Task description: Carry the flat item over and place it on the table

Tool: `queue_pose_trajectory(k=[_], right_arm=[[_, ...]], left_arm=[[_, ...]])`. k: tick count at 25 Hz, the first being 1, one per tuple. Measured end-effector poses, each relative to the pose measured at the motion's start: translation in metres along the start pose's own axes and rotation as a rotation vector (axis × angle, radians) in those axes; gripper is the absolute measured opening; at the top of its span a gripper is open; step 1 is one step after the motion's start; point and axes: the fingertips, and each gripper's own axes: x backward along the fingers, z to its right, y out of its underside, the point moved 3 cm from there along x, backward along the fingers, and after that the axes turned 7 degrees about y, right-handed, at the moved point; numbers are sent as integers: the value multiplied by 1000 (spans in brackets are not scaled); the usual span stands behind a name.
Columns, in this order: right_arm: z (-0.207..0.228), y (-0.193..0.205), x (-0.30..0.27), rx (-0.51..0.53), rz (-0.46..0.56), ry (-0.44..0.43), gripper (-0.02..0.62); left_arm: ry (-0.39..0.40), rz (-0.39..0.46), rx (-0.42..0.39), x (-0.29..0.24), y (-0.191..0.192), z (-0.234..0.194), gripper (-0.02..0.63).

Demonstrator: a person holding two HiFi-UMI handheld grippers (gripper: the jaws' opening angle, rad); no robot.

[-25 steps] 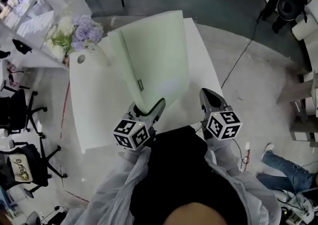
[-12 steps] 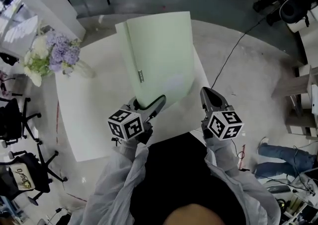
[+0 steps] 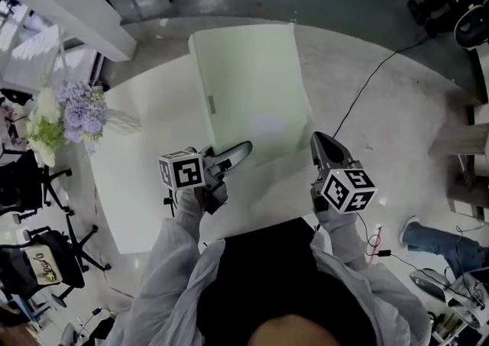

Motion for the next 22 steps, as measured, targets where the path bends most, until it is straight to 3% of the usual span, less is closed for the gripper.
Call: queue_pose_trajectory(k=[11, 17, 22], right_arm=[[25, 2, -46, -45, -66, -11, 9], [22, 10, -57, -42, -88, -35, 9], [19, 17, -67, -49, -110, -44, 9]], left_arm=[[68, -115, 181, -40, -28, -48, 278], [105, -169, 333, -50, -25, -56, 288], [95, -184, 341, -51, -27, -68, 298]])
